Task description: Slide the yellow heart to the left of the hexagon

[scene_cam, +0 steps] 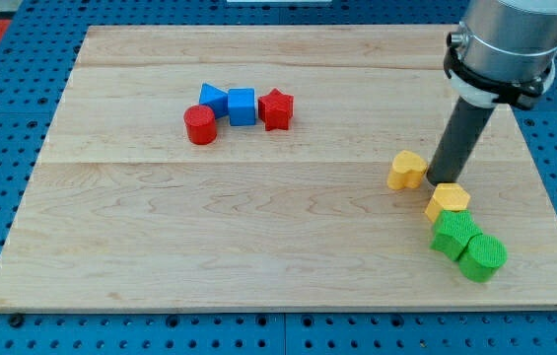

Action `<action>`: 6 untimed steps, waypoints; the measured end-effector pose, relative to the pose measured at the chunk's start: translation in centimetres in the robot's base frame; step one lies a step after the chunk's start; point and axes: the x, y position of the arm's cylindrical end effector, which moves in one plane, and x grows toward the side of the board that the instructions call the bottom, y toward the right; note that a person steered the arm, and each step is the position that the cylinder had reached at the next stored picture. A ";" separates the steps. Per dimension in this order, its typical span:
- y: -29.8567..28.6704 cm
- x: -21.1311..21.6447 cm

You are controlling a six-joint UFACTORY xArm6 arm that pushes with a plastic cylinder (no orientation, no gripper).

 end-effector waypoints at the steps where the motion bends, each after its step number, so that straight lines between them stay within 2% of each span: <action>1: 1.3 -2.9; 2: -3.7 -2.9; 3: -2.9 0.5; 4: -3.5 -1.0; 5: -5.3 -9.3; 6: -9.7 -16.5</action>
